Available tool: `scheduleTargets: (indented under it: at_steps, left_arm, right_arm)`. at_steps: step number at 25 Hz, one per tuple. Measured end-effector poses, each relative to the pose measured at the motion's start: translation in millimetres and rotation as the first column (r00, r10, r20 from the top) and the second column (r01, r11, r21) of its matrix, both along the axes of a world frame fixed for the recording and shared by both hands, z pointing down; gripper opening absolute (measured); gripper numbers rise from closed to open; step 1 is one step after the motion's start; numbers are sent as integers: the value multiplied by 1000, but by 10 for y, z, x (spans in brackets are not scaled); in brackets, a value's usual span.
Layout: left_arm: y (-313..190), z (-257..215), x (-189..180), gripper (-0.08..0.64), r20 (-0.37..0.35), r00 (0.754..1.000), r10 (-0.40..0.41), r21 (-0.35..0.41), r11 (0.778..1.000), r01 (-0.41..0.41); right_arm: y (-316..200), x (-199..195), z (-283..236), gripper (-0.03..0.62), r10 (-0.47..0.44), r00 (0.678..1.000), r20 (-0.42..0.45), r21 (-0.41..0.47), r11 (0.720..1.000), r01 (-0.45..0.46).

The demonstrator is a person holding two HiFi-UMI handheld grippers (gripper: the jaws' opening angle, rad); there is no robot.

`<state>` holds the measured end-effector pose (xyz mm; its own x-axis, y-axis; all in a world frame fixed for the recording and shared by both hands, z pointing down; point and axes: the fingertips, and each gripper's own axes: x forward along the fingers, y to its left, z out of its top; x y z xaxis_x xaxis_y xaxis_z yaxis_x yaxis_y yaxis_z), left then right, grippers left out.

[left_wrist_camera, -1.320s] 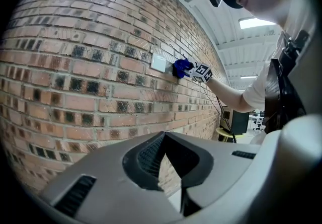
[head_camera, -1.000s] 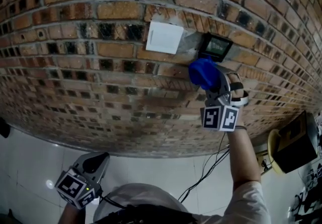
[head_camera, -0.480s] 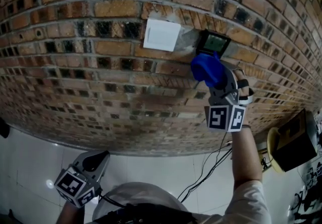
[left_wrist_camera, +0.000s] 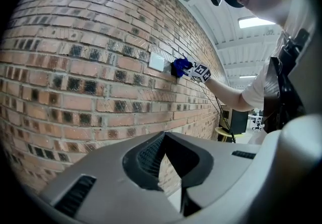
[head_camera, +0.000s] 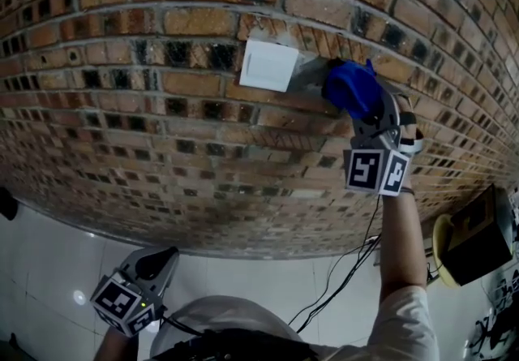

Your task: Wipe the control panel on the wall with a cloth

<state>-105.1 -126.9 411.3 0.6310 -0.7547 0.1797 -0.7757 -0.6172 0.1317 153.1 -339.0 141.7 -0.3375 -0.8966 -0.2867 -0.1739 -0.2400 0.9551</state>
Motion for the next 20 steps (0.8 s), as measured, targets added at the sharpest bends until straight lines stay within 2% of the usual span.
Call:
scheduleTargets:
  at_steps: [4, 7, 10, 13, 16, 18, 20]
  left_arm:
    - [-10, 39, -37, 3, -3, 1000, -19, -18, 1000, 19]
    - [-38, 50, 2, 3, 1, 1000, -13, -22, 1000, 13]
    - [-68, 60, 65, 3, 11, 1000, -6, -25, 1000, 6]
    - [-88, 62, 141, 3, 17, 1000, -5, -32, 999, 5]
    - [-107, 58, 198, 3, 25, 1000, -15, -38, 999, 16]
    - [-117, 63, 226, 3, 31, 999, -31, -44, 999, 32]
    - [-132, 94, 228, 3, 41, 997, -58, -55, 997, 60]
  right_arm:
    - [-16, -47, 467, 89, -3, 998, -56, -60, 998, 0]
    - [-83, -42, 909, 89, -9, 997, -74, -140, 990, -1]
    - [-170, -23, 1298, 89, -16, 997, -74, -226, 974, -1]
    - [-185, -19, 1437, 89, -34, 998, -58, -254, 967, 18]
    - [-144, 8, 1345, 89, -59, 998, 10, -254, 965, 60]
    - [-55, 36, 1285, 89, -85, 992, 98, -265, 958, 109]
    - [89, 56, 1309, 89, -117, 970, 214, -292, 940, 177]
